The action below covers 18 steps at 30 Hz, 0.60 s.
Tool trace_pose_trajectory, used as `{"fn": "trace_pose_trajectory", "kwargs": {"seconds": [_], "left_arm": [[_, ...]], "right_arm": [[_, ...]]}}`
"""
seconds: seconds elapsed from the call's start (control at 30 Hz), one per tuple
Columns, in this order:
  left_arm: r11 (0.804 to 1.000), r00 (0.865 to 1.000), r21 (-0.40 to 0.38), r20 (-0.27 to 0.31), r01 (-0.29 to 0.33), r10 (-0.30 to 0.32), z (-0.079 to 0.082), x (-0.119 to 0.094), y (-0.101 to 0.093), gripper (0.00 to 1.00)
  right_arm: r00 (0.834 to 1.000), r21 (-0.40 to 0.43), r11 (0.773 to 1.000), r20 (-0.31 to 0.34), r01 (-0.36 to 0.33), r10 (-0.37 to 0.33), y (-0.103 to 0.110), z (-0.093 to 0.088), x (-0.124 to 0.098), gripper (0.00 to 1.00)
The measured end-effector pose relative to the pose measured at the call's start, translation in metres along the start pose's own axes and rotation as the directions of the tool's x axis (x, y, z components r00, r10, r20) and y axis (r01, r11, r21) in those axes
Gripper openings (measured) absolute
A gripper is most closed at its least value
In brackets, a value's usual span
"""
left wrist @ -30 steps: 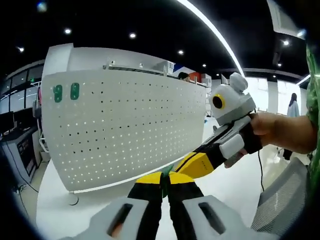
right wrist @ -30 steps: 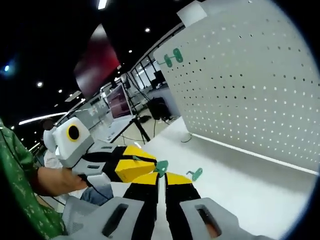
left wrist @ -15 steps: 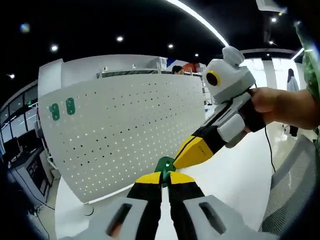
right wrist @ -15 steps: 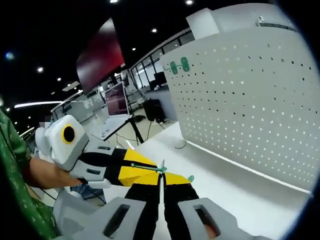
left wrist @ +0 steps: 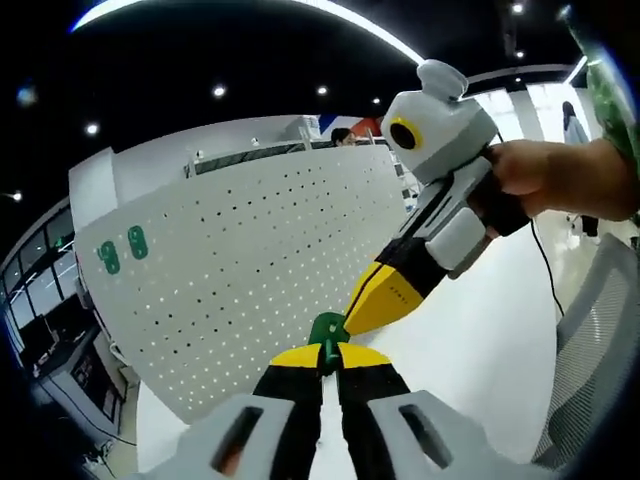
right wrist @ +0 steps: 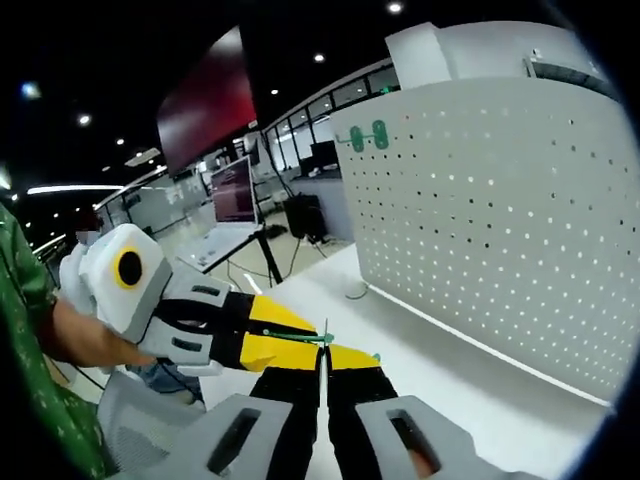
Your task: Insert the hook assembly into the mounting plate slot until the hook locks in place.
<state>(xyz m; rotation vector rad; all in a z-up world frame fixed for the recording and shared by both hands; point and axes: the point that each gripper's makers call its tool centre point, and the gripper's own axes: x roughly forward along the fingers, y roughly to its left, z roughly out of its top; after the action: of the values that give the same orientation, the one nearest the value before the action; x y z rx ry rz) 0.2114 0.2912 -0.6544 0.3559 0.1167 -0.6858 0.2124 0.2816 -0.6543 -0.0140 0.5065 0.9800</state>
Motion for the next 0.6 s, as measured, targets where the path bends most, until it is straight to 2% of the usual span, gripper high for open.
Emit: {"fn": "trace_pose_trajectory", "kwargs": {"seconds": [0.27, 0.6], "left_arm": [[1.000, 1.000, 0.004, 0.004, 0.007, -0.007, -0.0004, -0.0005, -0.0014, 0.04], [1.000, 1.000, -0.009, 0.006, 0.013, -0.013, 0.0006, 0.0001, -0.0031, 0.03]], "right_arm": [[1.000, 0.009, 1.000, -0.012, -0.004, 0.005, 0.0009, -0.0015, -0.0001, 0.00], [1.000, -0.022, 1.000, -0.016, 0.009, -0.009, 0.0007, -0.0011, -0.0031, 0.00]]}}
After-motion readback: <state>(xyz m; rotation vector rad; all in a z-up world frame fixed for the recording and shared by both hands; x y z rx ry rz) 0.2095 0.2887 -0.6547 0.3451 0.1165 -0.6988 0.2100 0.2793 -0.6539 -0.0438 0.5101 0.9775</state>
